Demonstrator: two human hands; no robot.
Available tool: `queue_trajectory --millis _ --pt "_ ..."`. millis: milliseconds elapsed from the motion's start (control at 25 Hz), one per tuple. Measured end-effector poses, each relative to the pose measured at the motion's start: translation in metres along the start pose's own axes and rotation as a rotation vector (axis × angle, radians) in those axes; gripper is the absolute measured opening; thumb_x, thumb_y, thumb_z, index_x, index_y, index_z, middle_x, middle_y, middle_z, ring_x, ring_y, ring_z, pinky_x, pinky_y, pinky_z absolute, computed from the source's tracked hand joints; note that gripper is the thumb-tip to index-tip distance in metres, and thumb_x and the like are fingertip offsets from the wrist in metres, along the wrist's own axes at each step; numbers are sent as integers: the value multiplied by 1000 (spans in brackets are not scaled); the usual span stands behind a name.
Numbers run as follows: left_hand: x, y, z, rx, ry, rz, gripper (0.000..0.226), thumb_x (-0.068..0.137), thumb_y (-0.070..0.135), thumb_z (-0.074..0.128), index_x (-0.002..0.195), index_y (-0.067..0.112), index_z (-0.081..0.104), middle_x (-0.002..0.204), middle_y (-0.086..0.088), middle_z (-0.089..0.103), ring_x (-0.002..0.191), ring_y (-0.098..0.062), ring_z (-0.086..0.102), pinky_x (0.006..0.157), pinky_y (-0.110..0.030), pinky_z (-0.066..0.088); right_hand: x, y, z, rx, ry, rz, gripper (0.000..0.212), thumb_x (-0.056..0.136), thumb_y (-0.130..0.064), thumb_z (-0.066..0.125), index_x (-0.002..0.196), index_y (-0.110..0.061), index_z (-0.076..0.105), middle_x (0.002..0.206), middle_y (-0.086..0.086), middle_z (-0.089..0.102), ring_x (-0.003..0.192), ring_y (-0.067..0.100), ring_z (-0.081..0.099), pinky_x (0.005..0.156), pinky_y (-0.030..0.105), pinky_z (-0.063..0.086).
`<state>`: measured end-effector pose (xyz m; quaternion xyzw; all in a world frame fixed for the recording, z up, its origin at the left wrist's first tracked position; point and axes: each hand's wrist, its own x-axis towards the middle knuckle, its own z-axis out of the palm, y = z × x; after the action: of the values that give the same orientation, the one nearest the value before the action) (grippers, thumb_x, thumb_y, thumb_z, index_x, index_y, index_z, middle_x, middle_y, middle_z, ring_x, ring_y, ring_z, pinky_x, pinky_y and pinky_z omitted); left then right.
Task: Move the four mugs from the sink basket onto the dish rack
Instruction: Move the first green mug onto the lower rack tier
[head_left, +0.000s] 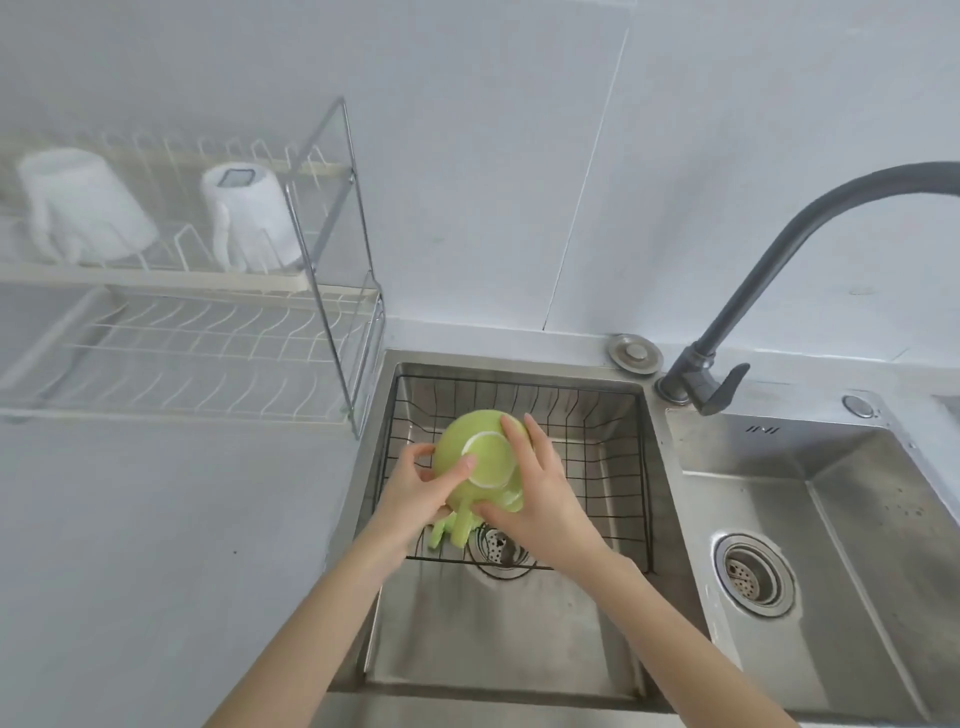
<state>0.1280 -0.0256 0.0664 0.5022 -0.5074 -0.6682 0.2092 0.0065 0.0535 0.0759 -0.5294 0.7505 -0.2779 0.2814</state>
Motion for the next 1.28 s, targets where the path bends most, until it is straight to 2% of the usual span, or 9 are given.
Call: queue_trajectory --millis 160,320,440,560,640,840,960,1080,1280 --pt "-21 1 -41 40 -21 32 44 80 24 67 115 16 41 91 -3 54 80 -13 61 69 -23 56 -2 -26 17 52 -18 1 88 75 -26 73 144 -27 18 157 3 11 144 18 17 109 23 21" --pt "-38 -2 -93 156 -66 82 58 72 23 75 119 19 42 96 -2 52 91 -17 60 93 -42 52 -2 -54 35 80 -36 -23 87 72 -29 76 143 -26 24 153 -2 26 139 14 30 106 20 23" --pt "-45 -3 -130 231 -88 108 71 61 30 74 124 19 42 101 -2 52 104 -25 59 98 -43 48 2 -77 52 61 -47 -33 87 72 -30 76 143 -24 26 148 -5 34 134 12 35 100 15 24" --pt "-44 -6 -162 294 -95 177 57 76 10 71 123 19 40 97 5 50 96 -17 58 85 -27 48 5 -100 69 81 -38 -30 85 72 -28 76 141 -25 28 144 -7 40 128 10 39 95 13 26" --pt "-43 -7 -178 343 -94 230 57 76 8 70 122 21 38 94 9 49 90 -11 58 74 -19 46 8 -114 80 81 -35 -26 85 72 -29 77 141 -26 28 141 -8 42 122 7 42 93 11 27" --pt "-32 -10 -219 446 -61 309 81 74 13 73 139 21 26 100 2 48 91 -11 57 72 -15 44 26 -146 103 50 -56 -47 84 72 -27 76 141 -27 27 144 -7 39 131 12 38 96 15 26" --pt "-24 -6 -238 484 -19 355 79 73 17 74 138 22 30 105 -3 50 83 0 56 68 -9 40 44 -163 112 71 -92 -45 84 73 -25 76 141 -27 27 145 -7 38 133 12 37 102 18 28" --pt "-12 0 -252 485 18 371 77 74 19 74 138 22 31 108 -5 52 79 2 55 64 -5 39 64 -176 117 72 -104 -39 84 74 -24 75 142 -29 26 149 -7 33 135 13 34 110 26 27" --pt "16 14 -267 481 11 356 76 75 21 72 139 22 30 108 -3 52 78 -4 56 62 -4 41 99 -191 121 37 -126 -13 82 77 -20 71 143 -27 23 151 -6 27 137 16 31 105 22 25"
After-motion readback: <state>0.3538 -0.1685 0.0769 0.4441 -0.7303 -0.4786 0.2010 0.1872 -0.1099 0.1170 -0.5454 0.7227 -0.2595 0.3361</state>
